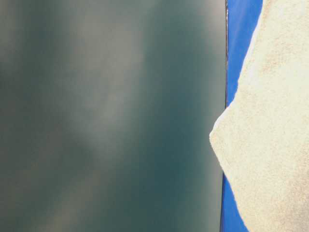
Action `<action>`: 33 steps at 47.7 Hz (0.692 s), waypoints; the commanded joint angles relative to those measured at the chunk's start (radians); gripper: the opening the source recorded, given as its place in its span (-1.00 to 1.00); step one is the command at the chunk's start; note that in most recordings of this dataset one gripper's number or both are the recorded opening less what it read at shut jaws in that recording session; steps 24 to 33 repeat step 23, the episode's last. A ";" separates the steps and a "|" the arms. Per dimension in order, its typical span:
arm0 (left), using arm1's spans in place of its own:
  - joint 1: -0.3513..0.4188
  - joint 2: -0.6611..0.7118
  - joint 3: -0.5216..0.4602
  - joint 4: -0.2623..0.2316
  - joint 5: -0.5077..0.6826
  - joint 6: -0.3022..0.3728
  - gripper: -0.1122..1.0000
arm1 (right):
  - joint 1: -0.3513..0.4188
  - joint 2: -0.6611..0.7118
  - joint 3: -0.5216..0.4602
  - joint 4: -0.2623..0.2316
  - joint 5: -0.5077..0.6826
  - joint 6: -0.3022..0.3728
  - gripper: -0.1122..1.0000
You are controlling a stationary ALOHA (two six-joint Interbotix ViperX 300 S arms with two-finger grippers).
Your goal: Fold a bath towel.
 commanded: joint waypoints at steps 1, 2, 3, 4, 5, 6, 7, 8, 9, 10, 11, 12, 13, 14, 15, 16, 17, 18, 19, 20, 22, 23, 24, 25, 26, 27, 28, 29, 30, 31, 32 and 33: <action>0.018 0.009 0.012 -0.003 -0.003 -0.006 0.65 | -0.003 -0.008 0.031 -0.052 0.006 0.055 0.34; 0.021 0.009 0.017 -0.005 -0.003 -0.009 0.65 | -0.003 -0.008 0.041 -0.064 0.006 0.075 0.34; 0.025 0.011 0.021 -0.005 -0.005 -0.011 0.65 | -0.003 -0.008 0.052 -0.075 0.006 0.094 0.34; 0.028 0.012 0.025 -0.005 -0.005 -0.014 0.64 | -0.003 -0.008 0.060 -0.087 0.005 0.114 0.34; 0.031 0.011 0.029 -0.005 -0.005 -0.015 0.64 | -0.003 -0.006 0.069 -0.100 0.006 0.133 0.34; 0.035 0.012 0.032 -0.005 -0.005 -0.017 0.64 | -0.003 -0.005 0.077 -0.110 0.006 0.152 0.34; 0.038 0.012 0.035 -0.005 -0.005 -0.018 0.64 | -0.003 0.000 0.086 -0.123 0.006 0.170 0.34; 0.043 0.012 0.037 -0.005 -0.005 -0.018 0.64 | -0.003 0.005 0.097 -0.140 0.006 0.196 0.34; 0.048 0.011 0.041 -0.005 -0.005 -0.018 0.64 | -0.003 0.006 0.103 -0.150 0.005 0.212 0.34; 0.051 0.011 0.041 -0.005 -0.005 -0.018 0.64 | -0.003 0.011 0.107 -0.158 0.005 0.224 0.34; 0.052 0.011 0.044 -0.005 -0.005 -0.018 0.64 | -0.003 0.017 0.110 -0.166 0.005 0.236 0.34; 0.054 0.011 0.044 -0.005 -0.005 -0.018 0.64 | -0.003 0.021 0.112 -0.172 0.003 0.247 0.34; 0.054 0.011 0.046 -0.005 -0.005 -0.018 0.64 | -0.003 0.026 0.114 -0.178 0.003 0.255 0.34; 0.054 0.011 0.046 -0.005 -0.005 -0.020 0.64 | -0.005 0.029 0.115 -0.183 0.002 0.261 0.34; 0.054 0.011 0.048 -0.005 -0.005 -0.020 0.64 | -0.003 0.032 0.117 -0.187 0.002 0.267 0.34; 0.054 0.011 0.048 -0.005 -0.005 -0.020 0.64 | -0.003 0.034 0.117 -0.187 0.002 0.270 0.34; 0.054 0.011 0.049 -0.005 -0.005 -0.021 0.64 | -0.003 0.034 0.118 -0.189 0.002 0.272 0.34; 0.054 0.011 0.049 -0.005 -0.005 -0.021 0.64 | -0.003 0.034 0.118 -0.187 0.002 0.272 0.34; 0.054 0.011 0.049 -0.005 -0.005 -0.021 0.64 | -0.003 0.034 0.118 -0.187 0.002 0.272 0.34; 0.054 0.011 0.051 -0.005 -0.005 -0.021 0.64 | -0.003 0.034 0.117 -0.187 0.002 0.272 0.34; 0.054 0.011 0.052 -0.005 -0.005 -0.023 0.64 | -0.003 0.034 0.117 -0.187 0.002 0.272 0.34; 0.054 0.011 0.052 -0.005 -0.005 -0.021 0.64 | -0.003 0.034 0.115 -0.187 0.000 0.272 0.34; 0.054 0.011 0.052 -0.005 -0.005 -0.021 0.64 | -0.003 0.034 0.115 -0.187 0.000 0.272 0.34; 0.054 0.011 0.052 -0.005 -0.005 -0.021 0.64 | -0.003 0.034 0.115 -0.187 0.000 0.272 0.34; 0.054 0.011 0.052 -0.005 -0.005 -0.021 0.64 | -0.003 0.034 0.115 -0.187 0.000 0.272 0.34; 0.054 0.011 0.052 -0.005 -0.005 -0.021 0.64 | -0.003 0.034 0.115 -0.187 0.000 0.272 0.34; 0.054 0.011 0.052 -0.005 -0.005 -0.021 0.64 | -0.003 0.034 0.115 -0.187 0.000 0.272 0.34; 0.054 0.011 0.052 -0.005 -0.005 -0.021 0.64 | -0.003 0.034 0.115 -0.187 0.000 0.272 0.34; 0.054 0.011 0.052 -0.005 -0.005 -0.021 0.64 | -0.003 0.034 0.115 -0.187 0.000 0.272 0.34; 0.054 0.011 0.052 -0.005 -0.005 -0.021 0.64 | -0.003 0.034 0.115 -0.187 0.000 0.272 0.34; 0.054 0.011 0.052 -0.005 -0.005 -0.021 0.64 | -0.003 0.034 0.115 -0.187 0.000 0.272 0.34; 0.054 0.011 0.052 -0.005 -0.005 -0.021 0.64 | -0.003 0.034 0.115 -0.187 0.000 0.272 0.34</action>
